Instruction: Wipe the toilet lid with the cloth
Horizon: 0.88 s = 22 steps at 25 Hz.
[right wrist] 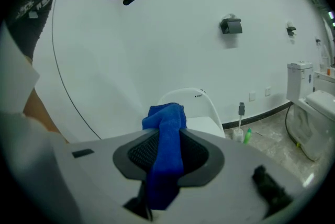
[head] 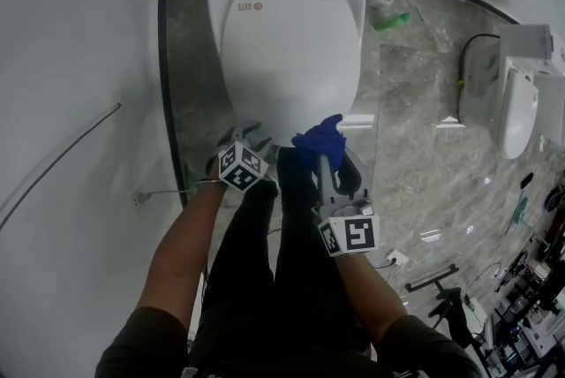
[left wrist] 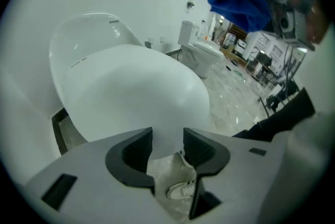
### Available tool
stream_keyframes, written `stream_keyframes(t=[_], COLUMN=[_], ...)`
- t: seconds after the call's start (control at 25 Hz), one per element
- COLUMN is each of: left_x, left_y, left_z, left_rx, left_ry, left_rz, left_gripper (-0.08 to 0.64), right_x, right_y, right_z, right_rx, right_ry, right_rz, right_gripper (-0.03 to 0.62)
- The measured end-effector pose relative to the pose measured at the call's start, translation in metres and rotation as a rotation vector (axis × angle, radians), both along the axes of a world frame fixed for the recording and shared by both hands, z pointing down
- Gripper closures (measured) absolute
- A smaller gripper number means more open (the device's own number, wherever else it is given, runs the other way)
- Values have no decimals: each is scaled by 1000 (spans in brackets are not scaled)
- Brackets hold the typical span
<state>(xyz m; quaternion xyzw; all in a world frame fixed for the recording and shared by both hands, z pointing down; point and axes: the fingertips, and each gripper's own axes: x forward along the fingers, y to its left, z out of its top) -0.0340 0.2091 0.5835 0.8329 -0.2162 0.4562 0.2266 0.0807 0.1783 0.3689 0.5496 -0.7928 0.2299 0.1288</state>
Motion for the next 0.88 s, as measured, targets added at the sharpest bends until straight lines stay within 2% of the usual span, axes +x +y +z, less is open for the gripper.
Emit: stream_keyframes(t=[0.08, 0.16, 0.32, 0.4, 0.48, 0.64, 0.76, 0.88], left_x=[-4, -11, -34, -50, -64, -76, -67, -66], left_y=[-7, -20, -58, -84, -112, -166, -203, -232], left_z=[-15, -37, -81, -100, -115, -133, -140, -134], left_rx=[-8, 31, 111, 153, 208, 284, 316, 325], left_ry=[48, 100, 197, 239, 261, 281, 290, 251], left_rz=[-126, -284, -602, -748, -853, -968, -953, -926], left_gripper=[387, 459, 530, 548, 549, 549, 549, 549], right_x=[-4, -9, -25, -34, -40, -57, -73, -93], right_y=[-10, -21, -50, -70, -97, -151, -177, -200], right_z=[6, 14, 32, 41, 51, 67, 79, 96], right_rx=[-5, -11, -16, -16, -27, -38, -56, -92], right_ry=[2, 3, 17, 27, 32, 14, 20, 39], right_rz=[-35, -80, -162, -183, -168, -150, -212, -296], right_gripper=[495, 495, 495, 495, 496, 495, 495, 495])
